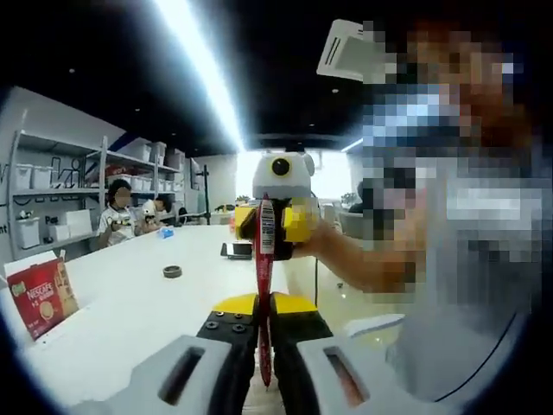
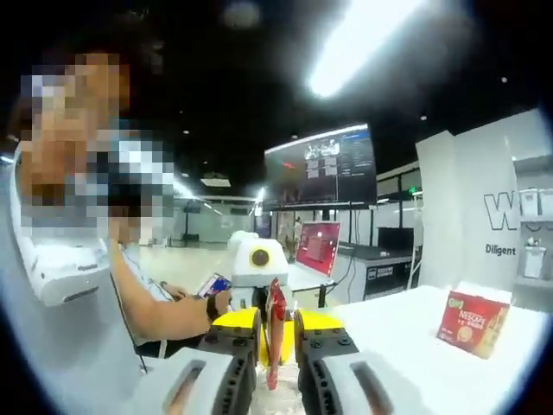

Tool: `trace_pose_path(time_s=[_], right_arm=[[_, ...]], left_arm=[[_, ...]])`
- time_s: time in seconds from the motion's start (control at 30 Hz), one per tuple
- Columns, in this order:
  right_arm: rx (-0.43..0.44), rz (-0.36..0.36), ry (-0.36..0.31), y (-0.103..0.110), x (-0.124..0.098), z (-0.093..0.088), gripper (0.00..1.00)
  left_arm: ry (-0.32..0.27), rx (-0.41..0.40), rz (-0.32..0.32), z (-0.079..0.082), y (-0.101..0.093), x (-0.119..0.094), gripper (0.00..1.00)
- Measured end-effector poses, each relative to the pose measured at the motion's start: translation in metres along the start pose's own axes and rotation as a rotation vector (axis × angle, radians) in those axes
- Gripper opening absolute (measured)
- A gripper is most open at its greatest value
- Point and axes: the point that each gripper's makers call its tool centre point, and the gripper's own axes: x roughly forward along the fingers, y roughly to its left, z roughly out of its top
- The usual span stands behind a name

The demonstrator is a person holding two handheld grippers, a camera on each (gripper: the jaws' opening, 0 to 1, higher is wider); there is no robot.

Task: Tear open the coffee pouch, take out the coffee, and pour the coffee from the pouch into the cup

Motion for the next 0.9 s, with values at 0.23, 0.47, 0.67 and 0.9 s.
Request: trace_pose_path(time_s=[0.23,0.47,0.67,0.9], right_arm=[[0.010,0.012,-0.059,-0.002,-0.003,0.003,0.11],[0.045,0.007,-0.067,-0.006,-0.001,0.000,0.10],[0.063,-0.016,-0.072,-0.009,-0.001,-0.001,0.10],[0.039,-0.020,-0.088,-0.008,-0.001,-0.001,0.10]], left_arm=[[0.016,-0.008,-0.006,0.000,-0.001,0.001,0.08],[0.036,-0.011,-0.003,0.000,0.003,0.001,0.10],[0.037,-0.002,0.010,-0.002,0.004,0.001,0.13],[0.031,0.009,0.010,-0.002,0.007,0.001,0.08]])
